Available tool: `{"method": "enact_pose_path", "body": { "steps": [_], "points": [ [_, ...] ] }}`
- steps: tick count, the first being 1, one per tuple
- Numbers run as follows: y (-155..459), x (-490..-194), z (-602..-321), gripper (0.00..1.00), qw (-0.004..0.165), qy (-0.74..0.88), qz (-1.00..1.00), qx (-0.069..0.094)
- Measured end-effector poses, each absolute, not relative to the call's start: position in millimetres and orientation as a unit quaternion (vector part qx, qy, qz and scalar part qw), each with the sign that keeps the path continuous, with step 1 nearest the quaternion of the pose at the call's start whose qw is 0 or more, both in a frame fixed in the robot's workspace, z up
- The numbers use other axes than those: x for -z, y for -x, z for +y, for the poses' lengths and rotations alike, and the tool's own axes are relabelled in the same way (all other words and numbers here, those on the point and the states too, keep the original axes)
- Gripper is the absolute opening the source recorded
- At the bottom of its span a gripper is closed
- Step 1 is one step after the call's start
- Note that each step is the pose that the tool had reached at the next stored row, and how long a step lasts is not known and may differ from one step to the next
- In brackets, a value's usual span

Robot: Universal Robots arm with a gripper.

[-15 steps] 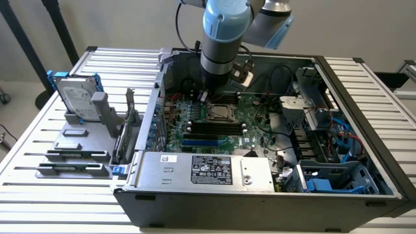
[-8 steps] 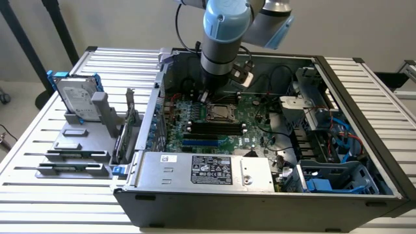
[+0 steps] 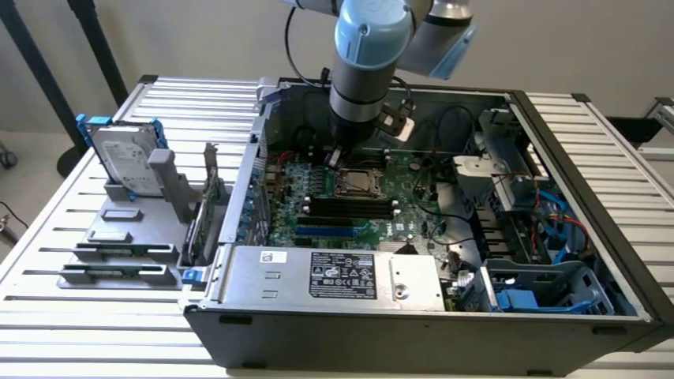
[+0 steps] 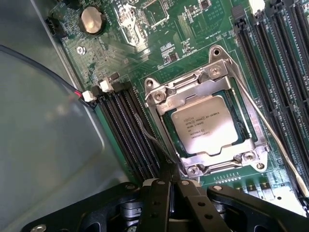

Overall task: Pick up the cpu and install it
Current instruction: 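Install the first cpu locking lever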

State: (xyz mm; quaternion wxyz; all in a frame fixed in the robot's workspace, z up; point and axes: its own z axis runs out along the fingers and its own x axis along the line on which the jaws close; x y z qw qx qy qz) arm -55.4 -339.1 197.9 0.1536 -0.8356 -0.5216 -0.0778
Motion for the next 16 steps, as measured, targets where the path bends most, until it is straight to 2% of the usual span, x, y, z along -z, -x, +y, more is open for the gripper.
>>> {"method": "enact_pose_path", "body": {
  "steps": [16],
  "points": [
    [52.4, -196.9, -334.9, 0.11, 0.152, 0.838, -0.518, 0.073]
  ]
}}
